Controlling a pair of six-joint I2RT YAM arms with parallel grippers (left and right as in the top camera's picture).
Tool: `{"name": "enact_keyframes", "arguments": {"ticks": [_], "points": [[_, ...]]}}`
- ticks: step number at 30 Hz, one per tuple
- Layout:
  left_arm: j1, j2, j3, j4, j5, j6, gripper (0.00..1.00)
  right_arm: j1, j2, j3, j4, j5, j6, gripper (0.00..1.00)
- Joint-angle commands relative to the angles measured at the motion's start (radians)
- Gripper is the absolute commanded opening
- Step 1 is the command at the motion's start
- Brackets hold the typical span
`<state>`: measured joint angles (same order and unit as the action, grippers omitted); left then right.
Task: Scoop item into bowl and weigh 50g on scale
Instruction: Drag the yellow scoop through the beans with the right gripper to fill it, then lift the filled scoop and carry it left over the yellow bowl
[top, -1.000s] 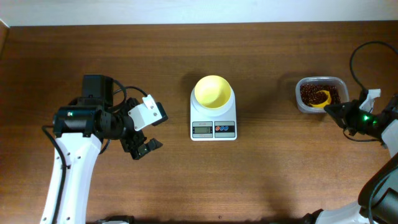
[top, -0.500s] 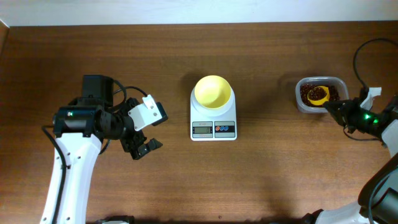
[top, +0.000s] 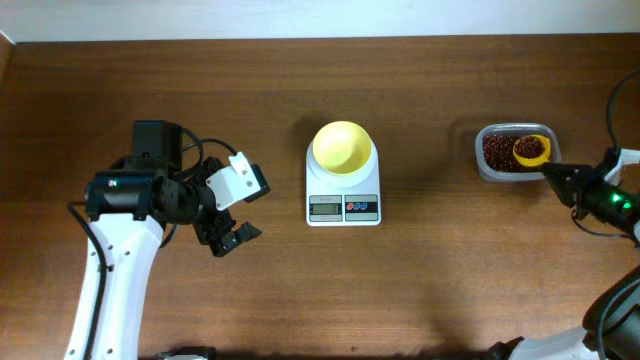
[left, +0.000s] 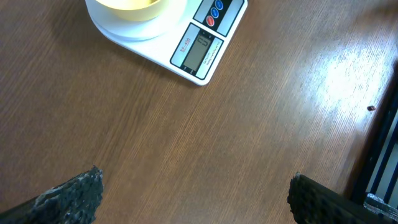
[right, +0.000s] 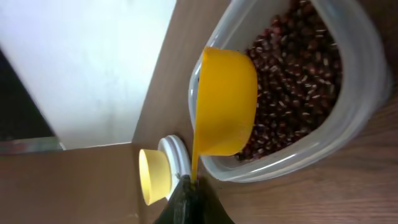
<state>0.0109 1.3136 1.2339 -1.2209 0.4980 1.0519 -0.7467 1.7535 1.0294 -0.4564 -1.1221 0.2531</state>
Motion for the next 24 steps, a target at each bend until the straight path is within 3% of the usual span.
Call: {"name": "enact_keyframes", "arguments": {"ticks": [1, 10, 24], "points": [[0.005, -0.004, -0.006, 0.001, 0.018, 0.009, 0.99, -0.006, 0.003, -0.008, 0.003, -0.108, -0.010, 0.04], [0.005, -0.004, -0.006, 0.001, 0.018, 0.009, 0.99, 0.044, 0.003, -0.008, 0.003, -0.214, -0.009, 0.04], [0.005, -0.004, -0.006, 0.001, 0.018, 0.009, 0.99, 0.458, 0.003, -0.008, 0.009, -0.236, 0.023, 0.04]]}}
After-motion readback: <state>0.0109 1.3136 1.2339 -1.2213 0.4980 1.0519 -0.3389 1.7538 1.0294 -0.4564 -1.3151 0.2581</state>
